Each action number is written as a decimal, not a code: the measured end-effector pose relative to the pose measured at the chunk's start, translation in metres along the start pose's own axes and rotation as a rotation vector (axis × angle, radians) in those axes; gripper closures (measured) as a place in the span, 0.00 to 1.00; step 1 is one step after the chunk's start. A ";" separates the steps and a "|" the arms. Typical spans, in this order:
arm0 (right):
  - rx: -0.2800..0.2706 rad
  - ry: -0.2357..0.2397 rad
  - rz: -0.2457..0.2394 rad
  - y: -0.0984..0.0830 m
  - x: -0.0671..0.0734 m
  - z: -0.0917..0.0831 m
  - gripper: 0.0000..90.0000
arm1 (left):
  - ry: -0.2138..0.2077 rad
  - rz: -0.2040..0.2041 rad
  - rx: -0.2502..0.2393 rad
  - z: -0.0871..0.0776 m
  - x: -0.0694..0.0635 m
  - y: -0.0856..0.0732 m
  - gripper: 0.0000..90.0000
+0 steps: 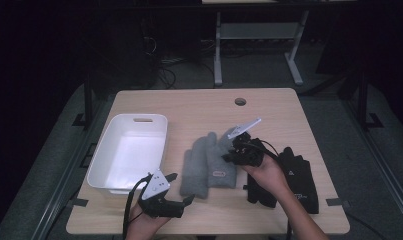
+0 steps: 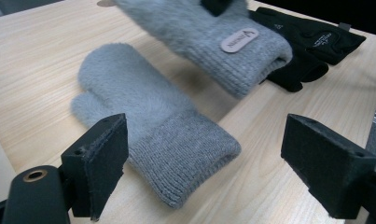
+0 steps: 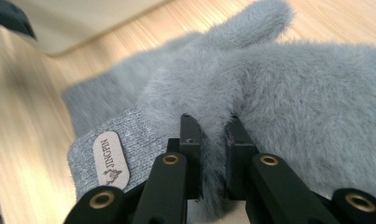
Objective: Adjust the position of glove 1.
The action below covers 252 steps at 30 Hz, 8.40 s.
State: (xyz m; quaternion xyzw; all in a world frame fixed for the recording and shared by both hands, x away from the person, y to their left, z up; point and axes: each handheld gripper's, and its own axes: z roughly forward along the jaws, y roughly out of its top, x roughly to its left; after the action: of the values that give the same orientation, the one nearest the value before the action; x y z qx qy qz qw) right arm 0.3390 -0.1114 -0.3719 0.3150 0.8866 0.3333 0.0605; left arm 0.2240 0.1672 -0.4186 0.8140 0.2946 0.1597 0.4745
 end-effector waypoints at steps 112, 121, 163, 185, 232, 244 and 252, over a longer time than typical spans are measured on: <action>-0.060 0.201 0.311 -0.009 -0.067 0.061 0.86 | -0.083 -0.268 0.222 0.047 0.023 0.037 0.27; -0.081 0.163 0.285 -0.025 -0.069 0.044 0.86 | -0.103 -0.297 0.236 0.055 0.032 0.050 0.26; -0.123 0.129 0.255 -0.045 -0.067 0.033 0.86 | -0.273 -0.497 0.395 0.093 0.049 0.025 0.52; -0.172 0.102 0.248 -0.024 -0.056 0.001 0.86 | -0.291 -0.452 0.326 0.070 0.049 0.046 0.55; -0.383 0.202 0.182 0.124 0.008 -0.006 0.86 | -0.087 -0.397 0.128 -0.069 0.102 0.080 0.54; -0.371 0.254 0.190 0.153 0.022 0.033 0.86 | -0.031 -0.454 0.123 -0.091 0.124 0.057 0.54; -0.343 0.294 0.222 0.161 0.025 0.060 0.85 | -0.002 -0.485 0.137 -0.096 0.136 0.042 0.53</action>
State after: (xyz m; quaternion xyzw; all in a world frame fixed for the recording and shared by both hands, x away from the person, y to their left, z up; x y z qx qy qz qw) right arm 0.4214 0.0305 -0.3142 0.3438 0.7763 0.5257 -0.0534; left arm 0.2918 0.3024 -0.3375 0.7499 0.4910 0.0200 0.4429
